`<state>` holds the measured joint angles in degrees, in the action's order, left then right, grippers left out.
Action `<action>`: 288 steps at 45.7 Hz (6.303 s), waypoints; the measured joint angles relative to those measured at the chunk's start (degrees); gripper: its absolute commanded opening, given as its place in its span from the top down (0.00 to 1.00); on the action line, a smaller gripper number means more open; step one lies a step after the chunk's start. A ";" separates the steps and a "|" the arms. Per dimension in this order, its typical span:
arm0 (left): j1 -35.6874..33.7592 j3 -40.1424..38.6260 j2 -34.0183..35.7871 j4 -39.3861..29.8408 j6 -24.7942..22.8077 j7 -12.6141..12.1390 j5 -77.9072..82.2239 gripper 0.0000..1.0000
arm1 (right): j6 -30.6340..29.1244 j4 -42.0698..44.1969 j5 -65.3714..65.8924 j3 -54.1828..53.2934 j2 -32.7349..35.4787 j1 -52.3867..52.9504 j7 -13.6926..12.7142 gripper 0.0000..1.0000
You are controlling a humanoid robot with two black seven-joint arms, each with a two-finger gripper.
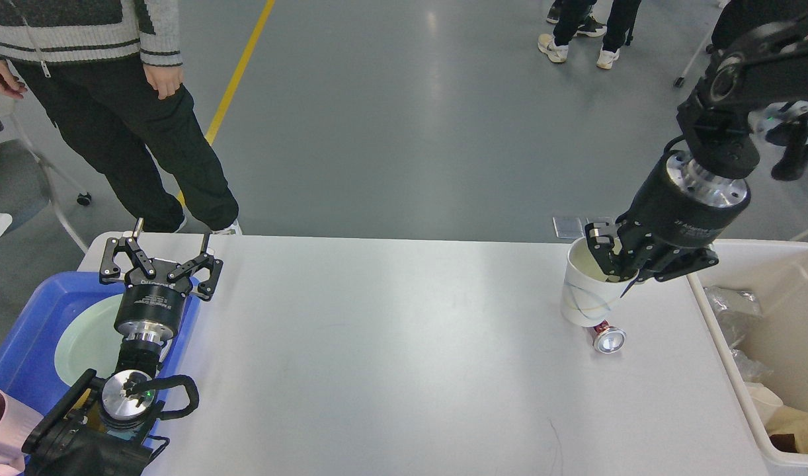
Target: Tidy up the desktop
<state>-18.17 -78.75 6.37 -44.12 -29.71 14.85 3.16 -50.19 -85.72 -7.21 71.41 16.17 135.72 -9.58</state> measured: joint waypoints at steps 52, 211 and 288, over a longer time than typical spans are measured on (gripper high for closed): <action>0.04 0.01 -0.01 0.00 0.00 0.00 0.00 0.04 | 5.17 24.86 -4.61 18.62 13.54 -18.78 4.15 1.00; 0.05 0.02 -0.01 0.00 0.00 0.00 0.00 0.04 | -0.30 -0.29 4.50 -12.38 4.66 -1.33 -8.53 0.02; -0.03 0.07 -0.02 0.00 0.00 0.00 0.00 0.04 | 38.45 46.10 10.88 -15.64 -6.31 -66.21 -7.74 0.03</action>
<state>-18.20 -78.69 6.35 -44.12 -29.71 14.85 3.16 -11.74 -39.62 3.67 55.77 9.86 69.51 -17.32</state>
